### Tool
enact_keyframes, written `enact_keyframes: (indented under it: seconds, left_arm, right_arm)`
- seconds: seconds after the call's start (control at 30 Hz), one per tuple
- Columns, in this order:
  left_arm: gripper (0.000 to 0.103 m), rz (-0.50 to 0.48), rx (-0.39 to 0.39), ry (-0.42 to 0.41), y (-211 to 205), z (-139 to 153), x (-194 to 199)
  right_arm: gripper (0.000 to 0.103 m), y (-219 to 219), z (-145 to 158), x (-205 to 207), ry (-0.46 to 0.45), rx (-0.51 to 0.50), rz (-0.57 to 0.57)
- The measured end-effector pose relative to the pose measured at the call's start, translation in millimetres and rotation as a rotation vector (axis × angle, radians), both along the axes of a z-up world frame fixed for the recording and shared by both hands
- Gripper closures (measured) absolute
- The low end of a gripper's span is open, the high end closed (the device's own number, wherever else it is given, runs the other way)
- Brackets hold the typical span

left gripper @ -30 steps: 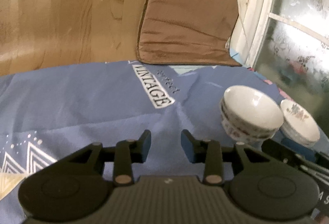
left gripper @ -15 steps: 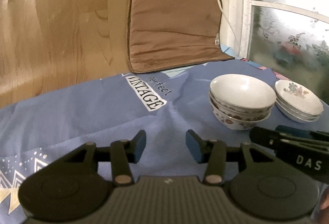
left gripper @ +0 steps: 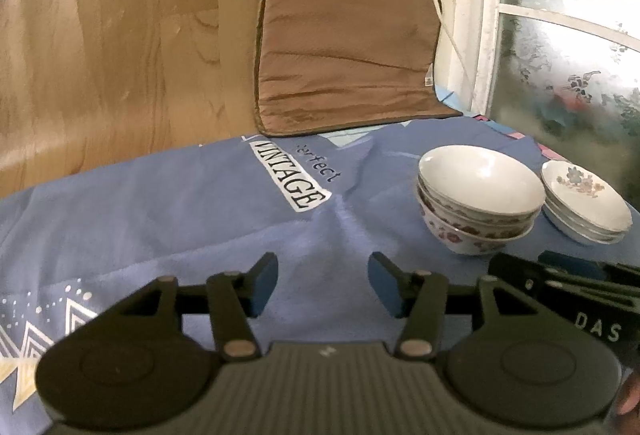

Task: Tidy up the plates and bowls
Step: 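Set the bowls onto the bowl stack and open both grippers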

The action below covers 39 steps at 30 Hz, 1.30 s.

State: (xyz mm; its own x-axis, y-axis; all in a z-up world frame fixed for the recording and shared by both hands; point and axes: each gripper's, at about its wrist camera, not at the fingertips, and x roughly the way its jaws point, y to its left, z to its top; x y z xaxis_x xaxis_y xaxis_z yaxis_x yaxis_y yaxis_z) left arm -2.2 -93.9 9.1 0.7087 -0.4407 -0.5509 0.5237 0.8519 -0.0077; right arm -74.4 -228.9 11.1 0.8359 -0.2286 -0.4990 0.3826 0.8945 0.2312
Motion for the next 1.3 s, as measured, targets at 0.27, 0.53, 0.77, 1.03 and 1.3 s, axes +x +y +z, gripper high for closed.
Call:
enact_keyframes:
  seconds: [0.27, 0.53, 0.77, 1.03, 1.3]
  left_arm:
    - [0.048, 0.01, 0.01, 0.007, -0.9, -1.4, 2.7]
    - [0.046, 0.028, 0.0, 0.026, 0.2, -1.4, 3.7]
    - [0.043, 0.04, 0.01, 0.035, -2.7, -2.3, 4.2]
    - [0.037, 0.051, 0.031, 0.048, -5.2, -4.6, 7.5]
    - [0.02, 0.039, 0.069, 0.028, -9.5, -4.9, 4.5]
  right_arm:
    - [0.043, -0.1, 0.0, -3.4, -0.021, -0.002, 0.03]
    - [0.042, 0.3, -1.1, 6.2, 0.016, 0.011, 0.062]
    - [0.037, -0.3, -0.7, 0.4, -0.013, 0.035, 0.079]
    - [0.035, -5.7, -1.2, -2.8, -0.028, 0.07, 0.091]
    - [0.033, -10.3, -1.8, -5.4, -0.049, 0.117, 0.088]
